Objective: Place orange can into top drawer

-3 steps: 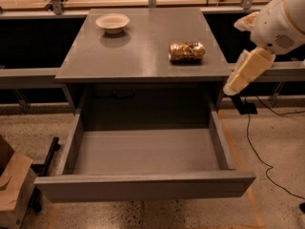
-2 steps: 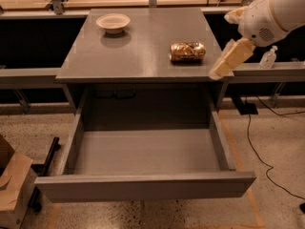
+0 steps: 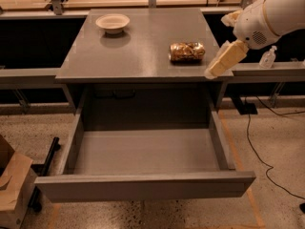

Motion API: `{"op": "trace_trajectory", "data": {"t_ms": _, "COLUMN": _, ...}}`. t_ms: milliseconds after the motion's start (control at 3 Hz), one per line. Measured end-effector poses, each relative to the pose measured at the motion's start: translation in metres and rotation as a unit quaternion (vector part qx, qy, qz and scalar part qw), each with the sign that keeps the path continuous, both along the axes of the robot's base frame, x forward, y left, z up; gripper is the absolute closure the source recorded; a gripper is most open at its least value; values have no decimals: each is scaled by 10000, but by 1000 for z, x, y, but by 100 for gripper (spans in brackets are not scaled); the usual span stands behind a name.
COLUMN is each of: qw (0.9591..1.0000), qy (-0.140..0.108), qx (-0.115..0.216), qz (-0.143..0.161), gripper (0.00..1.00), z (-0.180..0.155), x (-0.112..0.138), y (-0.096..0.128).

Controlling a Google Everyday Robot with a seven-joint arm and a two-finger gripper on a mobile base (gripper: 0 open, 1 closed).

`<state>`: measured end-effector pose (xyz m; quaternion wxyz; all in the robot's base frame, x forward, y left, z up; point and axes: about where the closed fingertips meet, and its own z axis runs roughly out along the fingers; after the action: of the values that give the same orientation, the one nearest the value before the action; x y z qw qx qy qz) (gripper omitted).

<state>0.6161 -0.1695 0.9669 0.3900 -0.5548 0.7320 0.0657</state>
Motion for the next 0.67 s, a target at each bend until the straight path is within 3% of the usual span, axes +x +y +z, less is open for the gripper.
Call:
{"op": "trace_trajectory", "data": {"t_ms": 333, "qw": 9992, "qy": -282, "qx": 254, "qz": -77, "gripper": 0, "z": -7, "x": 36, "y": 9}}
{"op": "trace_trajectory", "data": {"t_ms": 667, "qw": 9945, "qy": -501, "qx": 862, "qz": -318, "gripper": 0, "z": -21, "x": 80, "y": 7}}
